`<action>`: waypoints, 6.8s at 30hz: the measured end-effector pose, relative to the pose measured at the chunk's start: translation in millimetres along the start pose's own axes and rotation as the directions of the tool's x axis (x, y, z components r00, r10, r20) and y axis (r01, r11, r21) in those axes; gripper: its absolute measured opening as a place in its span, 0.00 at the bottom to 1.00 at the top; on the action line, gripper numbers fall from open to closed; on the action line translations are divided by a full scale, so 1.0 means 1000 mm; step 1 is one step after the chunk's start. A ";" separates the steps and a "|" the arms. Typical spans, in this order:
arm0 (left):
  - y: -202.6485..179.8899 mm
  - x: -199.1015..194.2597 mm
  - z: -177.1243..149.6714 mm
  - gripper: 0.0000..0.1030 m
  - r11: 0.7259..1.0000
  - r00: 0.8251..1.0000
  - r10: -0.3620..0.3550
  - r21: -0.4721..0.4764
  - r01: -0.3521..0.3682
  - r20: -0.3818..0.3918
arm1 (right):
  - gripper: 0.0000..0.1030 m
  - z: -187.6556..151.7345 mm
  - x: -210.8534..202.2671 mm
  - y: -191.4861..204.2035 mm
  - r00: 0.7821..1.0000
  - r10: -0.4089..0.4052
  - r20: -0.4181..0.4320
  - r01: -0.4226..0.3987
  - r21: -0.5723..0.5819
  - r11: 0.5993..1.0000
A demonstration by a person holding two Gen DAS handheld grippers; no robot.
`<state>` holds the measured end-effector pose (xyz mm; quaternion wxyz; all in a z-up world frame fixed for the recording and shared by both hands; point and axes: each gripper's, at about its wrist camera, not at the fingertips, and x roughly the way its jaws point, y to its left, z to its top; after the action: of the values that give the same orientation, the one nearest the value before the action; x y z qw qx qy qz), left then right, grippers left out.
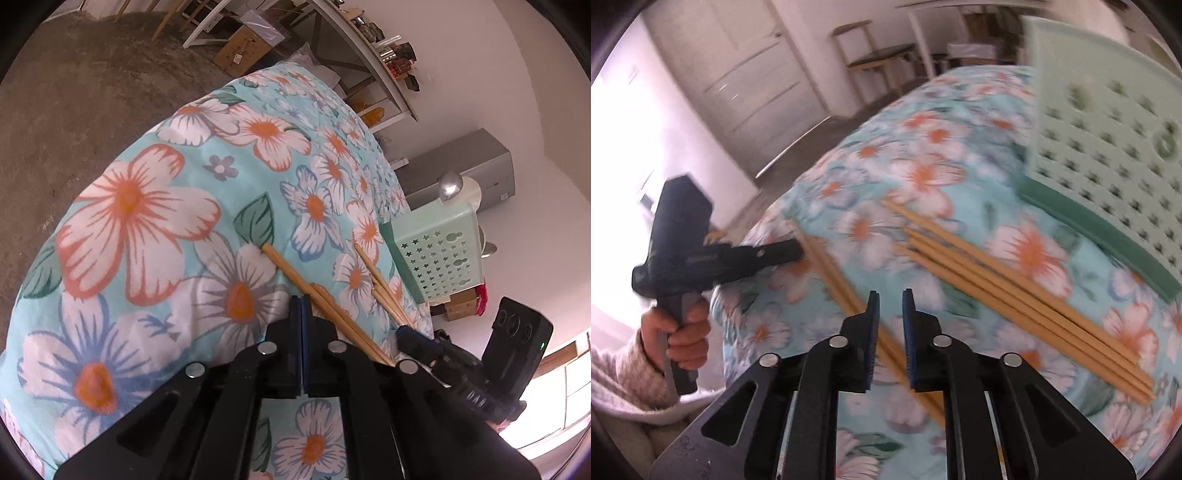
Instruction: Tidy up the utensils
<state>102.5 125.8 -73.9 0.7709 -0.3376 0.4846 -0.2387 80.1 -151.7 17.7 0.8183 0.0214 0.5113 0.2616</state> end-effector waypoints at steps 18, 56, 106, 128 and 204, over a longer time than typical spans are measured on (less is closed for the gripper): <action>0.007 0.007 0.026 0.11 0.982 0.998 0.047 -0.187 -0.038 0.041 | 0.21 0.020 0.030 0.005 0.999 -0.038 -0.023 0.038 0.019 0.999; 0.004 -0.009 0.014 0.00 0.996 0.997 0.077 -0.046 -0.077 0.015 | 0.13 0.047 0.057 0.054 0.985 -0.118 -0.129 0.064 -0.363 0.930; -0.329 -0.075 0.079 0.05 0.770 0.834 -0.338 0.637 -0.021 0.435 | 0.04 -0.041 -0.213 -0.037 0.784 -0.230 0.576 0.020 0.347 0.938; -0.321 0.082 0.099 0.05 0.788 0.905 -0.175 0.607 -0.109 0.389 | 0.04 -0.048 -0.226 -0.086 0.786 -0.273 0.555 0.026 0.412 0.911; -0.135 -0.018 0.027 0.93 0.823 0.962 0.069 0.530 -0.205 0.265 | 0.76 0.017 -0.194 -0.050 0.766 -0.349 0.540 0.264 0.231 0.936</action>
<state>113.7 57.6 46.5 0.9022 -0.0903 0.3236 -0.2703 48.3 -278.0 171.2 0.9616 0.0732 0.2555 0.0686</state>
